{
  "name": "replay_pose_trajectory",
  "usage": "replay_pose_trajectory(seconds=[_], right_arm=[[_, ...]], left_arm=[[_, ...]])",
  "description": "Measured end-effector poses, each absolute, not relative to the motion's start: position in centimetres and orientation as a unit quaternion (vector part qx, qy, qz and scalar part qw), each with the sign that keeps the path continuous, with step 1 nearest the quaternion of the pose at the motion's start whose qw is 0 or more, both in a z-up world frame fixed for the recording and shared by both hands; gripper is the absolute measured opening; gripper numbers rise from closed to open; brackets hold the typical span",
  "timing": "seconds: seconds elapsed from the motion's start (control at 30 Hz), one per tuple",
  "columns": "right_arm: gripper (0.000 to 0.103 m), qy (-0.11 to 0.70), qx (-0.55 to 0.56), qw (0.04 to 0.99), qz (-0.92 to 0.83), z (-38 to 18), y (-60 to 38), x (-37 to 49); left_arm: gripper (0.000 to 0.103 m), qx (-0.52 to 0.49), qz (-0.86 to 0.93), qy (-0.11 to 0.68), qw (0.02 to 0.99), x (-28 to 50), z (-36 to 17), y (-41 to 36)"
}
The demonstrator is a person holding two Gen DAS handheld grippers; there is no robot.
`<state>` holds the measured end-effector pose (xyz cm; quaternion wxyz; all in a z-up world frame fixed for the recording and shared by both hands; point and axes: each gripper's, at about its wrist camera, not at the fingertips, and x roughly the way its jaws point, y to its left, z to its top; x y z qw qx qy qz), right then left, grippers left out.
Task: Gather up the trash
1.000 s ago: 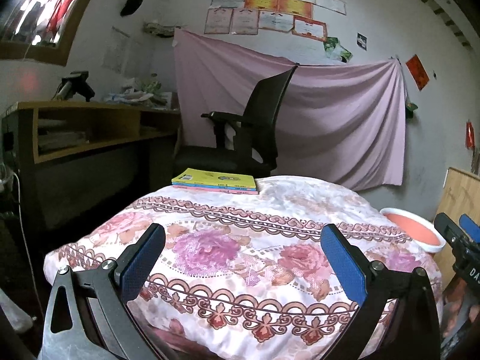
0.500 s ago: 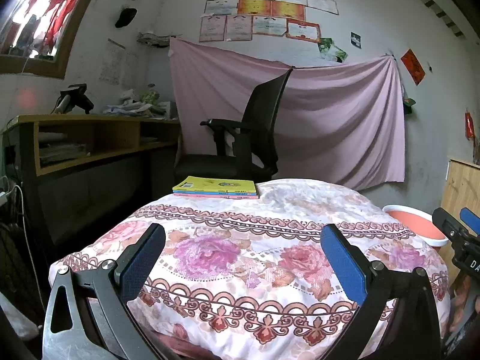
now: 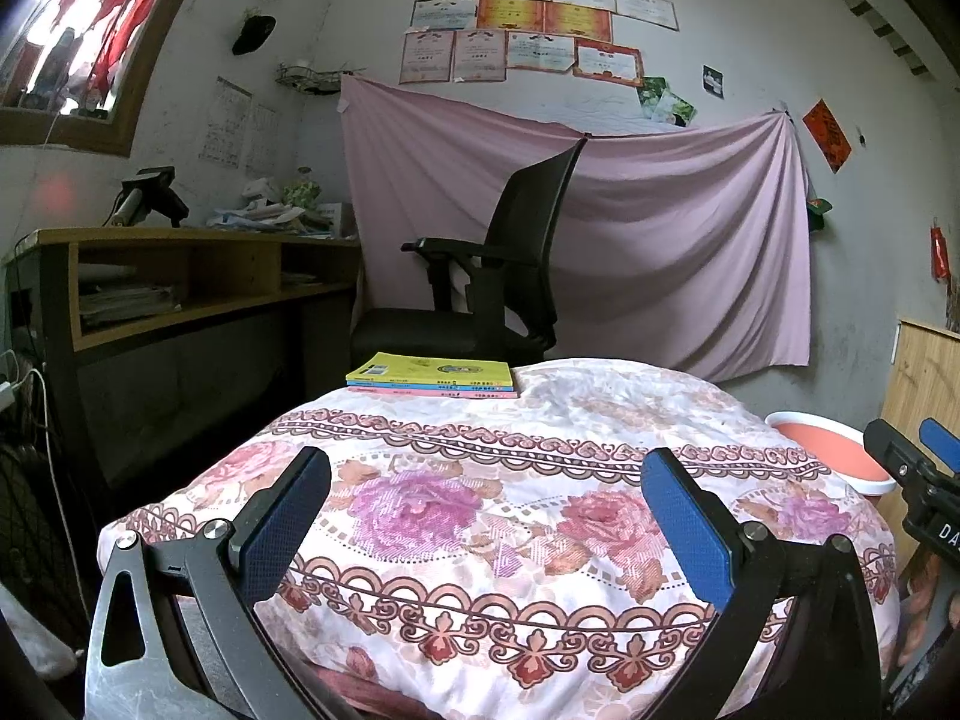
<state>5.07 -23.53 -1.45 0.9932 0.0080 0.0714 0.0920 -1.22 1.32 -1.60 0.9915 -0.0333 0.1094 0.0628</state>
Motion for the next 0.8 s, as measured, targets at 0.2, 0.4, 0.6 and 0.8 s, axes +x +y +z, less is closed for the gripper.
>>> replay_pose_trajectory(seconds=[0.2, 0.4, 0.6, 0.8], right_arm=[[0.103, 0.071, 0.008, 0.993, 0.092, -1.42, -23.54, 5.04], [0.103, 0.072, 0.008, 0.993, 0.092, -1.44, -23.53, 5.07], [0.103, 0.072, 0.008, 0.993, 0.092, -1.43, -23.5, 5.07], [0.103, 0.072, 0.008, 0.993, 0.092, -1.4, -23.5, 5.07]], left_arm=[[0.102, -0.033, 0.063, 0.109, 0.992, -1.19, -1.6, 1.27], [0.102, -0.033, 0.063, 0.109, 0.991, -1.23, -1.63, 1.2], [0.102, -0.033, 0.063, 0.109, 0.991, -1.31, -1.66, 1.14], [0.102, -0.033, 0.063, 0.109, 0.992, -1.28, -1.67, 1.12]])
